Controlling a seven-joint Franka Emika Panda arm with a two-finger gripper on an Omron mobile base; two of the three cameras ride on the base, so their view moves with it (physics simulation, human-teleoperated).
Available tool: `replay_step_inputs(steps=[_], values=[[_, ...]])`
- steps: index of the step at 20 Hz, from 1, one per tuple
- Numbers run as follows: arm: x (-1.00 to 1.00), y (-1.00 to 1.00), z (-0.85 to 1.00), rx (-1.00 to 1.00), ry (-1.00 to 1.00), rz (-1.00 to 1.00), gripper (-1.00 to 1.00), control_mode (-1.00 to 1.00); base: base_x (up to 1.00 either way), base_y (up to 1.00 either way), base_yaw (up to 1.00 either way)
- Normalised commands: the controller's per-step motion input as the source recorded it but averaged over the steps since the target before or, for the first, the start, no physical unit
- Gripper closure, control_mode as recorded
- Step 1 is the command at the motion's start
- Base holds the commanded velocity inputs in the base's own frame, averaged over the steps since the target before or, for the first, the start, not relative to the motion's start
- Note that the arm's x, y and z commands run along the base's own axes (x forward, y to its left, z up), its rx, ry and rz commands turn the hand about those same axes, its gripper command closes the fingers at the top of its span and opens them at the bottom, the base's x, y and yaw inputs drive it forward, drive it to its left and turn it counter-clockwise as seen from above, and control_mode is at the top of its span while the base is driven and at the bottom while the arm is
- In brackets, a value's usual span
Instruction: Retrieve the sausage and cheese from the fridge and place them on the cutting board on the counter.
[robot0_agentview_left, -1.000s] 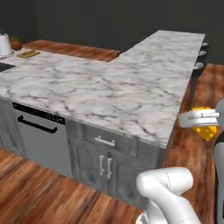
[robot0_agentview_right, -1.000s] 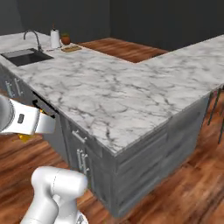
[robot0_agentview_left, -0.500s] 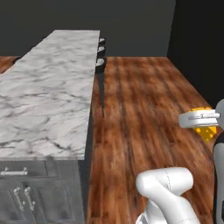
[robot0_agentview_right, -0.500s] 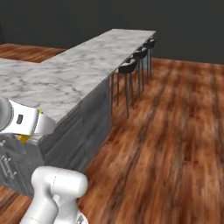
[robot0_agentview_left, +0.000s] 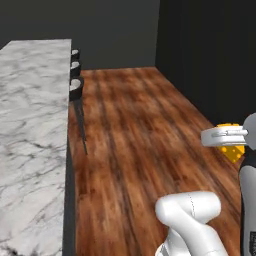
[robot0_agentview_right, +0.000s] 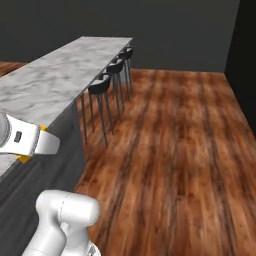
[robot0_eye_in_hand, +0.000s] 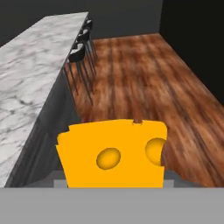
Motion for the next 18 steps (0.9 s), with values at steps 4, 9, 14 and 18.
replay_step_inputs(steps=[4,9,14,18], values=[[0.0,0.0,0.0,0.0,0.0,0.0,1.0,1.0,1.0,0.0,-0.18],[0.0,0.0,0.0,0.0,0.0,0.0,1.0,1.0,1.0,-0.04,-0.09],[0.0,0.0,0.0,0.0,0.0,0.0,1.0,1.0,1.0,-0.28,0.0],[0.0,0.0,0.0,0.0,0.0,0.0,1.0,1.0,1.0,-0.44,0.0]])
